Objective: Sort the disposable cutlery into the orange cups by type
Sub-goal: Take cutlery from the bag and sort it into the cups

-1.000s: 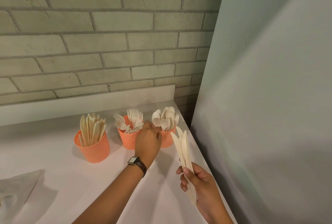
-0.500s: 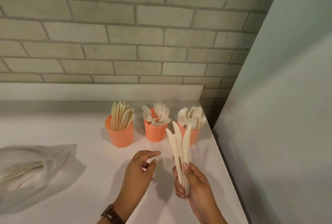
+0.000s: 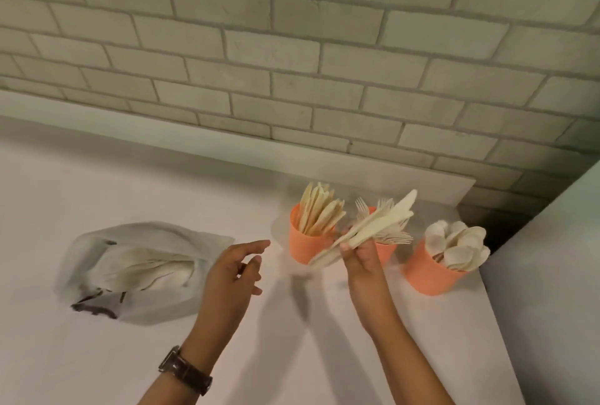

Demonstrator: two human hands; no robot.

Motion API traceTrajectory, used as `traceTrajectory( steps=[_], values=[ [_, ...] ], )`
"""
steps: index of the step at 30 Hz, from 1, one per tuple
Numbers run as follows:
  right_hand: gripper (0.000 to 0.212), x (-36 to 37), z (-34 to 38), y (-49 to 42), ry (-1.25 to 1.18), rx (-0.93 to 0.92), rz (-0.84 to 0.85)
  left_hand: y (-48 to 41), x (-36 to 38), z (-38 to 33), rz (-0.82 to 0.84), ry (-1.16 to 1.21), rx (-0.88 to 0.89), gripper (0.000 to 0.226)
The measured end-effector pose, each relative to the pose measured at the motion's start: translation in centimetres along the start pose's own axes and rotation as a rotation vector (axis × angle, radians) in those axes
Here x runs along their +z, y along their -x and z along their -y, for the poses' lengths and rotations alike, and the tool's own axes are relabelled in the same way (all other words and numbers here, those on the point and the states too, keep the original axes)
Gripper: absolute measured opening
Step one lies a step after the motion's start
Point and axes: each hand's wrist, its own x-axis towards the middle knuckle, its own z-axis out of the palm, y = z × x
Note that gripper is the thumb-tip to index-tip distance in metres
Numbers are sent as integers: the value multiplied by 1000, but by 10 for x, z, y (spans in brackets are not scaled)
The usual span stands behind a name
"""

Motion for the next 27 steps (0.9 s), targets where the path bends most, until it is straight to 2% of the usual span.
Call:
traceTrajectory(
  steps=[3, 6, 11, 16, 19, 22, 24, 26, 27],
  values=[
    [11, 17, 13, -35, 52, -131, -181, -19, -26, -2, -13, 16, 25, 35],
    [28, 31, 7, -53, 192, -131, -337, -36, -49, -4, 37, 54, 33, 33],
    [6, 54, -16, -59, 574, 40, -460, -57, -81, -1, 152, 105, 38, 34],
    [17, 74, -35, -74, 1102, 271, -520, -67, -103, 1, 257, 97, 50, 43],
    [29, 82, -24, -84, 1203, 411, -469, -65, -113, -3, 305, 107, 56, 38],
    [29, 79, -10, -91, 1151, 515, -347, -64, -121, -7, 326, 125, 78, 38],
    [29, 80, 1, -90, 1120, 507, -306, -66, -128, -10, 314, 134, 96, 40],
    [11, 78, 12, -82, 1126, 458, -269, -68, -139, -12, 291, 117, 128, 41],
    [19, 78, 16, -77, 1129, 430, -272, -70, -145, -14, 269, 94, 158, 41]
  ],
)
